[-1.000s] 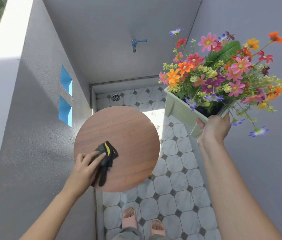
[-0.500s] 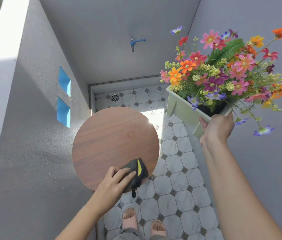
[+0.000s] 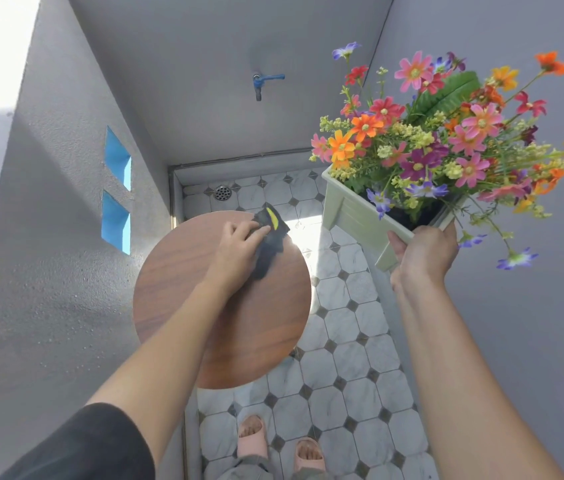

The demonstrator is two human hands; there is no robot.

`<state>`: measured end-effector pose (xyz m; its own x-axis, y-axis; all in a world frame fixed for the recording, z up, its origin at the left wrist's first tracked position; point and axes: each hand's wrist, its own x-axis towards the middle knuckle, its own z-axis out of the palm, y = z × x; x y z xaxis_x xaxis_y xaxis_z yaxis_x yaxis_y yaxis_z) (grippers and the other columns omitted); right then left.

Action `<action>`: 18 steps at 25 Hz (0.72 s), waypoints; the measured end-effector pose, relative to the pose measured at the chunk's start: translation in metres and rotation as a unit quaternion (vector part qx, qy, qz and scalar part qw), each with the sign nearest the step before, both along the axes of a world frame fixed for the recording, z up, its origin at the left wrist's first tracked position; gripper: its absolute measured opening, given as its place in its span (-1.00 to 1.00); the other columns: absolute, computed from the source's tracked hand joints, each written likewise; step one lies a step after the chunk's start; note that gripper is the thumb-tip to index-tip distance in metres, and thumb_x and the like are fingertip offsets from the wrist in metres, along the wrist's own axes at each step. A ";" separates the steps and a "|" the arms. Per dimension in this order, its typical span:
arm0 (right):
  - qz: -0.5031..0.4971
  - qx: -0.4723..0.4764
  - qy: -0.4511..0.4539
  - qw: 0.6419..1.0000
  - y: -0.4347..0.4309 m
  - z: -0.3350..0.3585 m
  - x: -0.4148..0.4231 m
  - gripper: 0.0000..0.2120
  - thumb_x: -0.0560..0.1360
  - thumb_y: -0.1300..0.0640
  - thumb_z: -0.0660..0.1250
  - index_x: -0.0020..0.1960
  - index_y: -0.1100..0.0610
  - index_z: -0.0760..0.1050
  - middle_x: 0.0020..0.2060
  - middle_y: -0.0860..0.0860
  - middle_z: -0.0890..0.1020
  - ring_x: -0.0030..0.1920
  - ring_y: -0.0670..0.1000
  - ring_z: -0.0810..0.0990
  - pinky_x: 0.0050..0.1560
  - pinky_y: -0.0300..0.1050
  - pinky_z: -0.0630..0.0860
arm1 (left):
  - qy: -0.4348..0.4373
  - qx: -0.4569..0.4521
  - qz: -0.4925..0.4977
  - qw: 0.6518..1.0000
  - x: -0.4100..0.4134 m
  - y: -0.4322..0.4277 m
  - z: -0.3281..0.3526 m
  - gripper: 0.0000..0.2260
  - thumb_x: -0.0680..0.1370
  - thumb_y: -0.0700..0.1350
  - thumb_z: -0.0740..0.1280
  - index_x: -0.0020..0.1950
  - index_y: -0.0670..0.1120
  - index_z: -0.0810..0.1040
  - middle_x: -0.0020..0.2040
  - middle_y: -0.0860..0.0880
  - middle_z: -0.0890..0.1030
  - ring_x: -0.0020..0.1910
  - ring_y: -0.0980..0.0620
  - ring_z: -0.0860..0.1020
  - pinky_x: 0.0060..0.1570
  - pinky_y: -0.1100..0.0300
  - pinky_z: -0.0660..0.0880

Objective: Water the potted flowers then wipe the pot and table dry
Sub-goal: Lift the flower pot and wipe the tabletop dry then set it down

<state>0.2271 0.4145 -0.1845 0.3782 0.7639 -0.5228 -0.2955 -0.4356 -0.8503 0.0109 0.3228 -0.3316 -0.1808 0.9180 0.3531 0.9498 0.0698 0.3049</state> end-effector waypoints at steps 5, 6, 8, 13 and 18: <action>0.003 -0.020 0.004 1.000 -0.003 0.000 0.002 -0.42 0.54 0.37 -0.04 0.51 0.01 0.13 0.48 0.08 0.19 -0.17 0.05 0.61 -0.27 -0.32 0.59 | 0.011 -0.042 -0.099 0.994 0.063 -0.083 -0.005 -0.69 0.47 -0.27 0.37 0.22 -0.20 0.55 0.13 -0.16 0.56 -0.14 -0.11 0.38 -0.14 0.07 0.47; 0.003 -0.021 0.005 1.000 -0.003 0.000 0.003 -0.42 0.54 0.36 -0.04 0.51 0.01 0.12 0.48 0.09 0.20 -0.14 0.08 0.62 -0.30 -0.34 0.59 | 0.013 -0.032 -0.058 0.998 0.048 -0.099 -0.006 -0.72 0.49 -0.27 0.32 0.20 -0.22 0.55 0.11 -0.18 0.56 -0.13 -0.11 0.37 -0.13 0.04 0.47; 0.005 -0.021 0.005 1.000 -0.003 -0.001 0.004 -0.43 0.54 0.36 -0.04 0.51 0.03 0.12 0.48 0.09 0.19 -0.07 0.12 0.62 -0.34 -0.35 0.58 | -0.005 -0.016 0.082 0.996 0.003 -0.117 -0.009 -0.74 0.52 -0.23 0.24 0.16 -0.24 0.58 0.06 -0.23 0.58 -0.14 -0.19 0.39 -0.14 -0.06 0.48; 0.015 -0.013 0.016 1.000 -0.006 0.002 -0.001 -0.43 0.54 0.36 -0.05 0.50 0.04 0.14 0.47 0.10 0.20 -0.15 0.08 0.61 -0.32 -0.33 0.59 | -0.062 -0.035 0.253 0.965 -0.041 -0.076 -0.001 -0.71 0.53 -0.18 0.18 0.15 -0.24 0.59 0.06 -0.25 0.59 -0.11 -0.32 0.44 -0.15 -0.10 0.49; 0.028 -0.015 0.014 0.999 -0.008 0.003 -0.010 -0.41 0.52 0.37 -0.04 0.51 0.03 0.14 0.48 0.09 0.18 -0.04 0.17 0.64 -0.35 -0.35 0.58 | -0.026 -0.046 -0.018 0.998 0.071 -0.086 -0.008 -0.67 0.44 -0.27 0.43 0.21 -0.21 0.55 0.12 -0.15 0.57 -0.11 -0.11 0.39 -0.13 0.07 0.50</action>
<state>0.2174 0.4067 -0.1819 0.3201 0.7679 -0.5548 -0.2931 -0.4766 -0.8288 0.0819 0.2371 -0.3391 -0.1638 0.9522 0.2579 0.9351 0.0666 0.3481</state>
